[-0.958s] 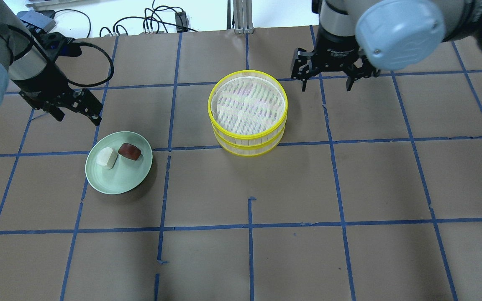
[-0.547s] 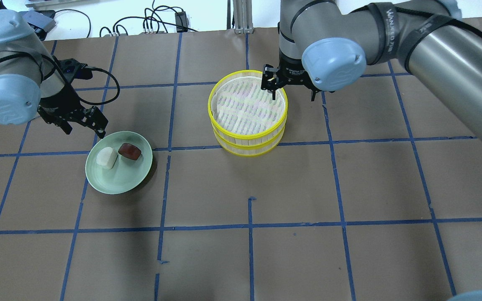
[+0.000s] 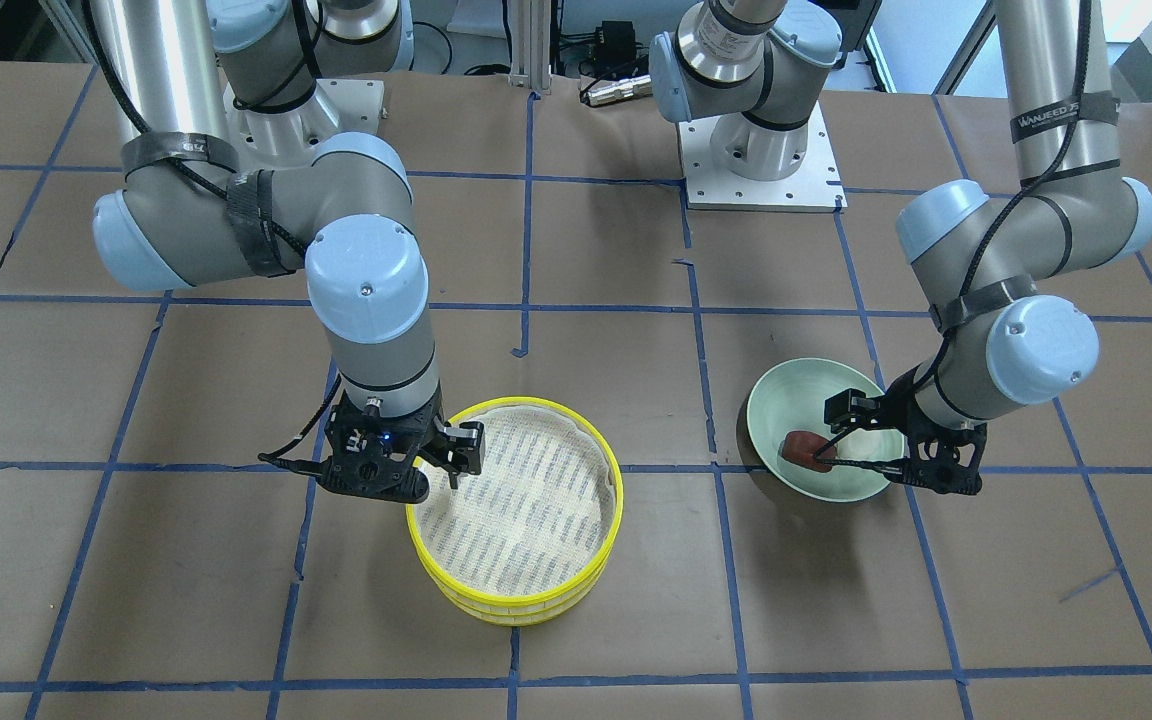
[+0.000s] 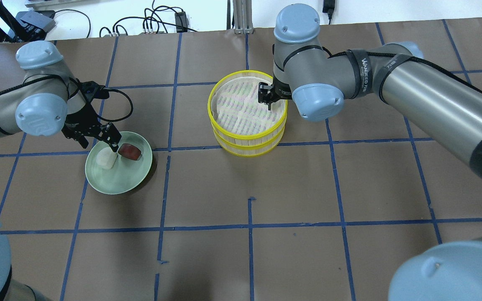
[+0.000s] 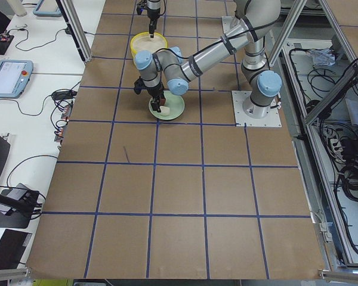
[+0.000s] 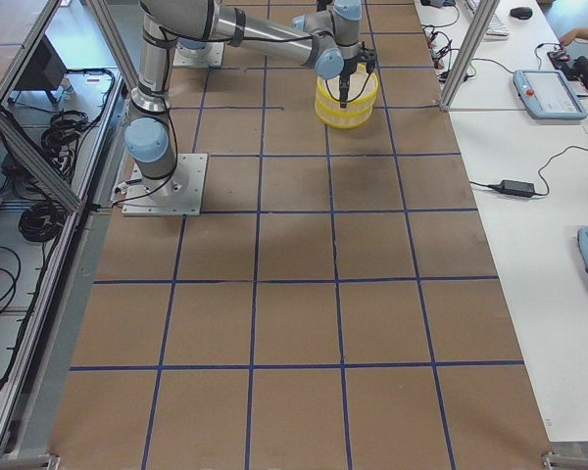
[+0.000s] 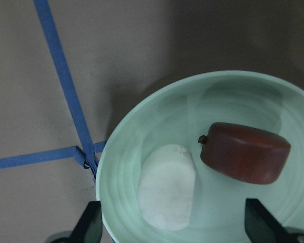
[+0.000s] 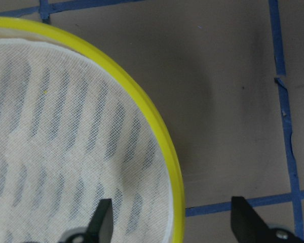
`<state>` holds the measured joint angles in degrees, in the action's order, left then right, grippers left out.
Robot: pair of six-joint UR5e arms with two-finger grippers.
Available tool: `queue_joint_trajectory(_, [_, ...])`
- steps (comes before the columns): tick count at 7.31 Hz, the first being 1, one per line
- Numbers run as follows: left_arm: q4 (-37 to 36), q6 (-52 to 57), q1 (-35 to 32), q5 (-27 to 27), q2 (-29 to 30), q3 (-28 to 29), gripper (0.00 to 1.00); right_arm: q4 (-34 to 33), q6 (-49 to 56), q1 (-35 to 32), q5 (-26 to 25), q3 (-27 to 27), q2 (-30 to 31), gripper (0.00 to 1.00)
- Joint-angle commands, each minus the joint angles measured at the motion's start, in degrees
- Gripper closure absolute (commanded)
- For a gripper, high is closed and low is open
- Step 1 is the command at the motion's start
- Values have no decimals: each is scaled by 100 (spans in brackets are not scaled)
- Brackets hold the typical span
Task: Place buns in different layers of steamer
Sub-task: 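Grasp the top steamer tier rim with right gripper while left grasps white bun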
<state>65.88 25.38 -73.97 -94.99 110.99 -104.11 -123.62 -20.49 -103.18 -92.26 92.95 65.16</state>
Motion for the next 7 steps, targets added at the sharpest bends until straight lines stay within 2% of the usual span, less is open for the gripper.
queue_joint_trajectory(1, [-127, -7, -4, -2, 36, -145, 24, -119, 36, 0, 32, 57, -47, 66])
queue_joint_trajectory(2, [-145, 2, 5, -11, 37, -154, 44, -84, 45, 0, 24, 66, -47, 71])
queue_joint_trajectory(3, [-146, 28, -3, -11, 37, -154, 62, -49, 19, 0, 23, 66, -21, 83])
queue_joint_trajectory(4, [-146, 20, 5, -20, 45, -197, 83, -14, -50, 0, 15, 66, 14, 87])
queue_joint_trajectory(5, [-163, 20, 5, -20, 54, -215, 95, 82, -51, -18, -64, 57, 58, 87])
queue_joint_trajectory(7, [-400, 2, -4, 6, -68, -128, 98, 609, -42, -9, -152, 40, 399, 87])
